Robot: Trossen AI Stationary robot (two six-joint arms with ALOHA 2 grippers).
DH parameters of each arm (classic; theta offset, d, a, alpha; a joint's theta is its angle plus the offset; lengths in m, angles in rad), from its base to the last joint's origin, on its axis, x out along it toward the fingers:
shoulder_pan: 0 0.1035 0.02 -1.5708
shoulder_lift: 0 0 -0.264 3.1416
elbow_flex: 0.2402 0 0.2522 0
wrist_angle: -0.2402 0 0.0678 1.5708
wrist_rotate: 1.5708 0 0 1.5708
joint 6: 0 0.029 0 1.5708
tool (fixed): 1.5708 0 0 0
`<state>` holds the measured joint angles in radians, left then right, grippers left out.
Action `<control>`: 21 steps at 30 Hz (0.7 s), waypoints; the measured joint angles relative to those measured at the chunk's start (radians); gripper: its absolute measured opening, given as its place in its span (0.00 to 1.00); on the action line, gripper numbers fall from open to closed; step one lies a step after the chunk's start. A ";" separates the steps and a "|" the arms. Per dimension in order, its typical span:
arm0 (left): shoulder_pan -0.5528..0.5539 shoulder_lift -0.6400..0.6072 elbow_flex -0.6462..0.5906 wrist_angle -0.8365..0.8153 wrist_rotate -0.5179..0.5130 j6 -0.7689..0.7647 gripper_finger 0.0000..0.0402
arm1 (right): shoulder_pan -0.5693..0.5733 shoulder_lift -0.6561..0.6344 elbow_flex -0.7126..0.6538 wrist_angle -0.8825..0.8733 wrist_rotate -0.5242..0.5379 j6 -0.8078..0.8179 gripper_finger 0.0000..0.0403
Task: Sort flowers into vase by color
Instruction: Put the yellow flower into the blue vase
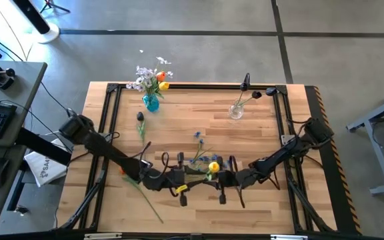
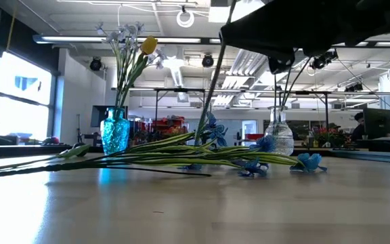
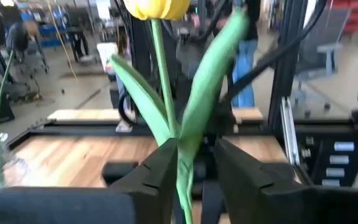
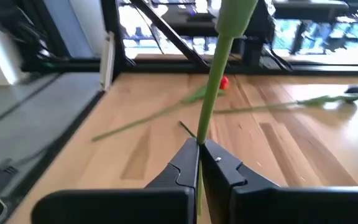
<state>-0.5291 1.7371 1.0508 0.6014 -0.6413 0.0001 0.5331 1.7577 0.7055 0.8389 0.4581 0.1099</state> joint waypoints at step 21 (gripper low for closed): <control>0.060 0.035 0.074 -0.208 0.026 -0.025 0.39 | 0.000 -0.099 0.000 -0.210 0.007 0.065 0.00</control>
<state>-0.4689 1.7717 1.1248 0.3930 -0.6150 -0.0249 0.5331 1.6585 0.7055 0.6287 0.4652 0.1753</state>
